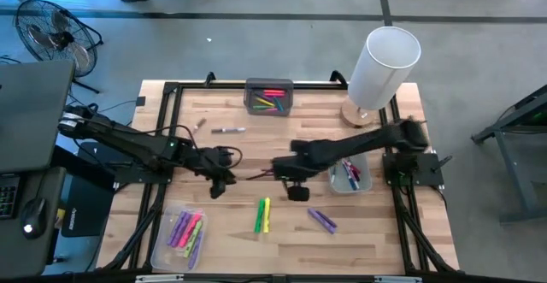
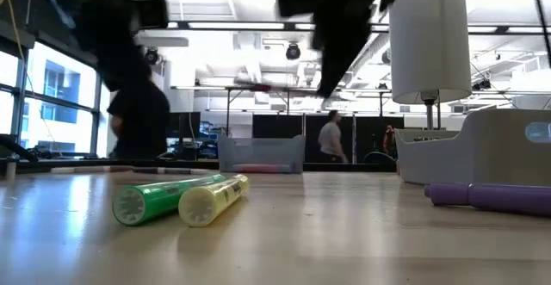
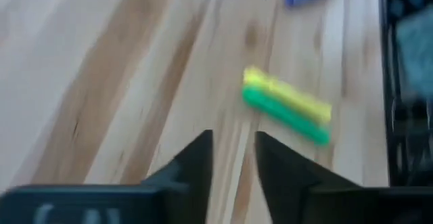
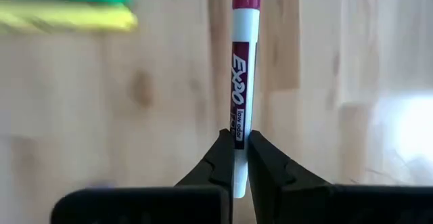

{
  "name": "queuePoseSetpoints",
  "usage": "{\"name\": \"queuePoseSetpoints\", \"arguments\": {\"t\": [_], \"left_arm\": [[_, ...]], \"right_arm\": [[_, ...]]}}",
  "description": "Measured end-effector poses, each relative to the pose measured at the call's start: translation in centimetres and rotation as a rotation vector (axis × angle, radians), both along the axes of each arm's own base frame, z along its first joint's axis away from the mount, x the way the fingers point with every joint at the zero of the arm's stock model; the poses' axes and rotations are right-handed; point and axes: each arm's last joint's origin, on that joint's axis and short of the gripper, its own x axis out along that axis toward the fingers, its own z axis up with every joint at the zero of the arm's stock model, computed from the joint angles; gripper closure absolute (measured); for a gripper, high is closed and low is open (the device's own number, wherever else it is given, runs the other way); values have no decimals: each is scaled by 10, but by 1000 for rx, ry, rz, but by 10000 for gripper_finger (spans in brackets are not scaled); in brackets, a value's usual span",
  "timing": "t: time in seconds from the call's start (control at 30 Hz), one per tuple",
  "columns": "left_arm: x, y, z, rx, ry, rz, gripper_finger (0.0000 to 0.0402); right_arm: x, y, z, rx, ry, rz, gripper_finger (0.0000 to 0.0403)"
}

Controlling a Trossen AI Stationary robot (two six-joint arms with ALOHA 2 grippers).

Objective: Pick & Place Markers
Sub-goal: Put the dark red marker pen into the gray bin

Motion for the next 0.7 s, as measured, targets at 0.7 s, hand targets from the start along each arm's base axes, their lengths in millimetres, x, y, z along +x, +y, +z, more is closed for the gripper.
{"name": "queuePoseSetpoints", "arguments": {"t": [0.7], "left_arm": [[106,-52,22,-134,365,475,248]], "right_arm": [[-216,-6,-35,229,-120,-798,350]]}}
